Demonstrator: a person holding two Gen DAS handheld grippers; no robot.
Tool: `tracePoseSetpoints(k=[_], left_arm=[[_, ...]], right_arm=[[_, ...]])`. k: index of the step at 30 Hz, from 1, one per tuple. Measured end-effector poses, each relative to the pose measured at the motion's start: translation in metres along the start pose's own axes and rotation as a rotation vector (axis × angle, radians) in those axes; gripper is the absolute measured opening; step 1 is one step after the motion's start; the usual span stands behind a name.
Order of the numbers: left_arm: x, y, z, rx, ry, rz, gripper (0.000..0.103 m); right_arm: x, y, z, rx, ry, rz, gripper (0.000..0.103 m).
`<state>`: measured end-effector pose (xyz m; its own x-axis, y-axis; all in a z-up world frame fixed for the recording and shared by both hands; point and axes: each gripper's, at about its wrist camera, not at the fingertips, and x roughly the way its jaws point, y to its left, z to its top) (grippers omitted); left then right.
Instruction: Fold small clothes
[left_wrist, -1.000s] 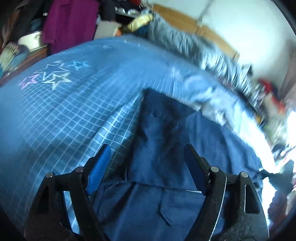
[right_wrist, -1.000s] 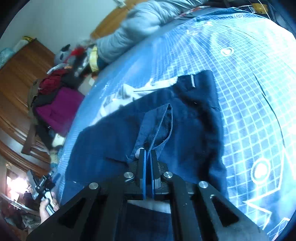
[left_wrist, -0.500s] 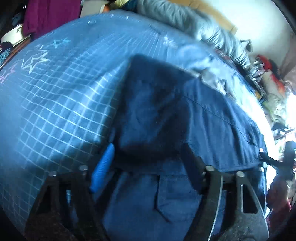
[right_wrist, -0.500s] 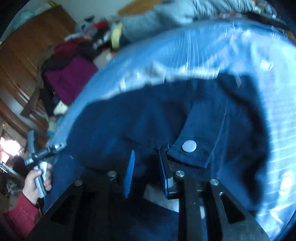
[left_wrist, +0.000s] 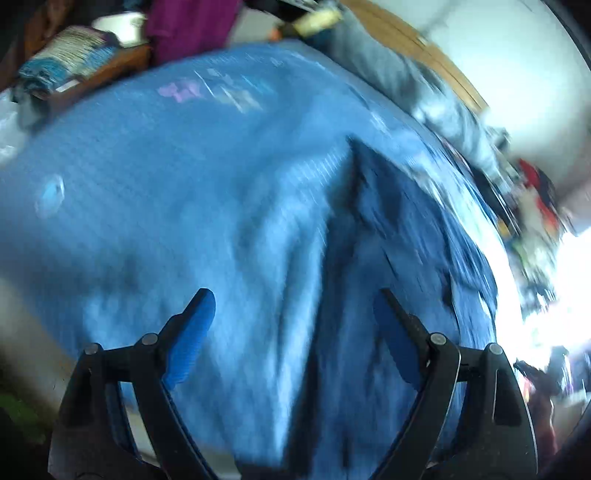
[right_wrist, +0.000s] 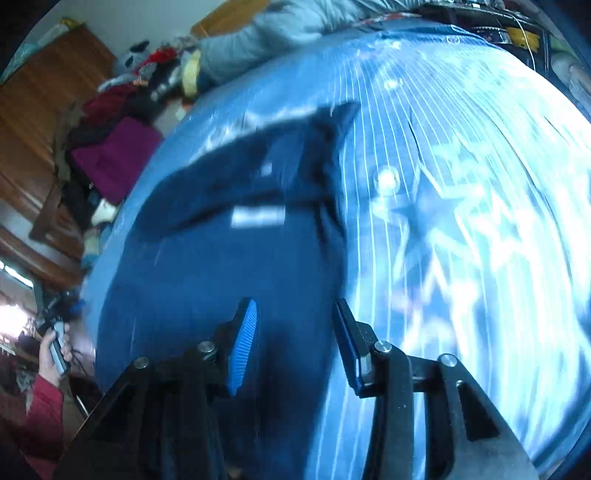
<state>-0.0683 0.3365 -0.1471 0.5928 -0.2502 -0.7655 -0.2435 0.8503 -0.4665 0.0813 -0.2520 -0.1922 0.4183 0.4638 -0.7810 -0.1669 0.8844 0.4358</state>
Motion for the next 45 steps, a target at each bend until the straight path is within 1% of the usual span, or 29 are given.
tracePoseSetpoints(k=[2,3,4,6,7,9,11,13,16,20,26,28,29,30,31,33,34,36,39,40,42,45], left_arm=[[-0.003,-0.004,-0.016,0.008,0.046,-0.048,0.086],[-0.002,-0.005,-0.027,0.013,0.062,-0.062,0.086],[-0.005,-0.007,-0.033,0.019,0.067,-0.06,0.086],[-0.008,-0.011,-0.045,0.02,0.073,-0.051,0.086],[-0.01,-0.012,-0.048,0.015,0.072,-0.044,0.086],[-0.013,-0.017,-0.045,0.018,0.059,-0.04,0.086],[-0.018,-0.024,-0.04,0.031,0.032,-0.023,0.086],[-0.025,-0.029,-0.038,0.057,0.015,-0.015,0.086],[-0.027,-0.032,-0.038,0.07,-0.006,-0.026,0.086],[-0.029,-0.027,-0.043,0.057,-0.02,-0.031,0.086],[-0.032,-0.02,-0.053,0.02,-0.021,-0.031,0.086],[-0.033,-0.018,-0.054,0.011,-0.015,-0.036,0.086],[-0.034,-0.017,-0.055,0.008,-0.009,-0.041,0.086],[-0.034,-0.016,-0.057,0.005,0.001,-0.054,0.086],[-0.034,-0.014,-0.058,0.001,0.012,-0.069,0.086],[-0.034,-0.01,-0.063,-0.005,0.036,-0.097,0.086],[-0.033,-0.01,-0.065,-0.005,0.053,-0.104,0.086],[-0.028,-0.008,-0.071,0.002,0.097,-0.119,0.086],[-0.022,-0.011,-0.079,0.035,0.161,-0.128,0.086],[-0.021,-0.012,-0.083,0.049,0.178,-0.127,0.086],[-0.02,-0.011,-0.087,0.067,0.199,-0.112,0.085],[-0.025,-0.001,-0.091,0.055,0.203,-0.109,0.085]], right_arm=[[-0.01,0.004,-0.033,-0.023,0.042,-0.04,0.049],[-0.014,0.008,-0.05,-0.045,0.06,-0.093,0.049],[-0.017,0.02,-0.065,-0.088,0.071,-0.161,0.049],[-0.019,0.041,-0.092,-0.215,0.09,-0.322,0.049],[-0.02,0.05,-0.102,-0.251,0.084,-0.367,0.049],[-0.022,0.065,-0.115,-0.265,0.062,-0.401,0.051],[-0.026,0.076,-0.124,-0.281,0.029,-0.456,0.055],[-0.027,0.084,-0.127,-0.299,0.012,-0.486,0.056],[-0.029,0.091,-0.127,-0.311,-0.002,-0.503,0.057],[-0.027,0.096,-0.121,-0.308,-0.018,-0.51,0.058],[-0.018,0.101,-0.113,-0.321,-0.019,-0.514,0.061],[-0.017,0.099,-0.113,-0.315,-0.011,-0.492,0.061],[-0.019,0.096,-0.113,-0.293,-0.005,-0.448,0.061],[-0.022,0.088,-0.113,-0.249,0.002,-0.367,0.061],[-0.026,0.077,-0.113,-0.185,0.013,-0.265,0.061],[-0.027,0.049,-0.117,-0.046,0.057,-0.073,0.061],[-0.025,0.037,-0.121,0.01,0.088,-0.018,0.061],[-0.018,0.022,-0.131,0.053,0.151,0.029,0.061],[0.001,0.017,-0.146,0.081,0.241,0.083,0.061],[0.008,0.018,-0.149,0.081,0.258,0.075,0.061],[0.019,0.019,-0.152,0.085,0.273,0.06,0.061],[0.03,0.016,-0.152,0.115,0.275,0.081,0.061]])
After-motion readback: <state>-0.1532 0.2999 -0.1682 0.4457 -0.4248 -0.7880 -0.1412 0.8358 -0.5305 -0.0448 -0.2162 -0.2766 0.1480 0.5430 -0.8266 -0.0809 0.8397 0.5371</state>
